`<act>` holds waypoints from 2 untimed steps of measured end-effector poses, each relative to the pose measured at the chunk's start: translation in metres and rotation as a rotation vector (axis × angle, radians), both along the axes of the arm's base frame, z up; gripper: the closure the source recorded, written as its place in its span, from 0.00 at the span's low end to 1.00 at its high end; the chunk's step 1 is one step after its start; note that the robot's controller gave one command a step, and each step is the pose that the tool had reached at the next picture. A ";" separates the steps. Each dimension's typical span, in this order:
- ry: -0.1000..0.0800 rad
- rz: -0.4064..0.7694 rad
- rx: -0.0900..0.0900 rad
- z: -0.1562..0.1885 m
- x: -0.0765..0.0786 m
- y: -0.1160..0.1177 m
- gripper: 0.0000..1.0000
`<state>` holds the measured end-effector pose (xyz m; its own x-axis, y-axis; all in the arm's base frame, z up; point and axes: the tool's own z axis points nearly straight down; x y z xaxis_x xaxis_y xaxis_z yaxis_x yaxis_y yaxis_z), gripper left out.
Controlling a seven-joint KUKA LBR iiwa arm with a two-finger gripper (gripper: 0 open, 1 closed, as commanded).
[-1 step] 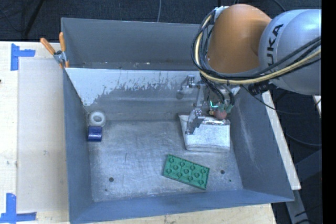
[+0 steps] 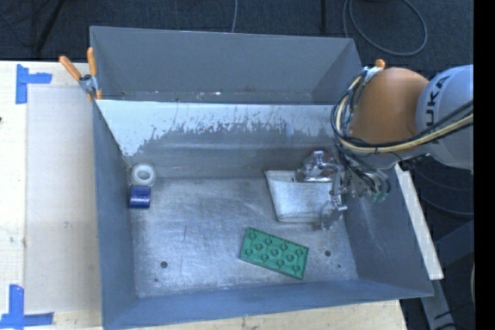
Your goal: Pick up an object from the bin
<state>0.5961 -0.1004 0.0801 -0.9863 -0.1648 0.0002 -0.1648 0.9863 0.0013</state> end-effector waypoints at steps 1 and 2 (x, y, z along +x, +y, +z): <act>-0.015 -0.189 0.004 -0.005 -0.011 -0.018 0.00; -0.017 -0.318 -0.002 -0.005 -0.018 0.001 0.00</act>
Offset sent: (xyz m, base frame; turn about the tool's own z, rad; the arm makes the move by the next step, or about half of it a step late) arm -0.0167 -0.0217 -0.0101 0.1914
